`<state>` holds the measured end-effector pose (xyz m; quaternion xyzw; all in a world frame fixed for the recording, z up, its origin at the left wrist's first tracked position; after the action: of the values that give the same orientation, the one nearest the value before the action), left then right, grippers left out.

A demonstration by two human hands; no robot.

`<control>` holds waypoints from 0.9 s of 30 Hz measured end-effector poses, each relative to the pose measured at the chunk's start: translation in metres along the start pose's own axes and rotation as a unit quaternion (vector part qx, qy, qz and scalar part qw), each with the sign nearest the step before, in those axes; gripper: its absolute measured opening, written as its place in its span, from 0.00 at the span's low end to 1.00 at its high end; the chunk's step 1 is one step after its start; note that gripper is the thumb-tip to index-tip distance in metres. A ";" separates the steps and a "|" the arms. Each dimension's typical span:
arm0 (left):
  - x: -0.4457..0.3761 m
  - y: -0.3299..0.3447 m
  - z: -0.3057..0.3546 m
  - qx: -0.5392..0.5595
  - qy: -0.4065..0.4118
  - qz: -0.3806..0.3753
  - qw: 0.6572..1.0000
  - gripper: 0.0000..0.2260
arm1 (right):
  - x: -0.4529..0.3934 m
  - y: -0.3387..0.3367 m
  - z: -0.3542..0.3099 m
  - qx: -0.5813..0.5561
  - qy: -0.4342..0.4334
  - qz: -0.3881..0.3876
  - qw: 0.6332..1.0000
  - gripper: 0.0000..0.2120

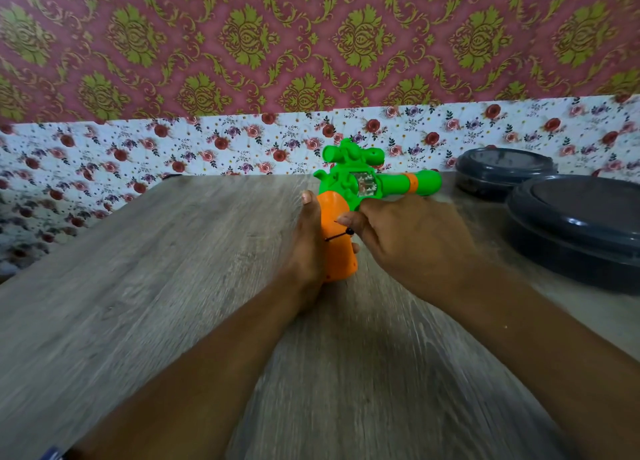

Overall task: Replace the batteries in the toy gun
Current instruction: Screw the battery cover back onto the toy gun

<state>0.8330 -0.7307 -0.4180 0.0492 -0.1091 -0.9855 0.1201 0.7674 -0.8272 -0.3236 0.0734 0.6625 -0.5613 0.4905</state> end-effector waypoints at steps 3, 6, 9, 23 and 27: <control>-0.001 0.000 -0.001 -0.004 -0.003 -0.004 1.000 0.33 | 0.001 0.006 -0.002 -0.076 0.004 -0.064 0.995 0.14; -0.003 -0.002 -0.003 0.010 -0.014 0.005 1.000 0.35 | 0.002 0.007 -0.001 -0.118 0.015 -0.092 0.989 0.09; -0.004 -0.003 -0.003 0.026 -0.003 0.006 1.000 0.35 | 0.001 0.007 -0.004 -0.104 0.001 -0.088 0.991 0.08; 0.001 0.001 0.000 -0.009 -0.013 -0.022 1.000 0.32 | 0.001 0.002 -0.009 -0.115 0.024 -0.066 0.991 0.12; -0.003 0.002 -0.001 0.017 0.009 -0.017 1.000 0.32 | 0.001 0.001 -0.007 -0.135 0.043 -0.105 0.984 0.07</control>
<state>0.8359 -0.7317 -0.4181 0.0614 -0.1236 -0.9850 0.1035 0.7636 -0.8212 -0.3260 -0.0396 0.7567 -0.5117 0.4050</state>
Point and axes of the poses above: each hand's wrist, its own x-axis away from the middle knuckle, its own y-axis out of the palm, z = x × y, the point moved 8 cm from there along -x, towards the middle knuckle, and after that the axes turned 11 degrees about z, right-handed, at the moved point
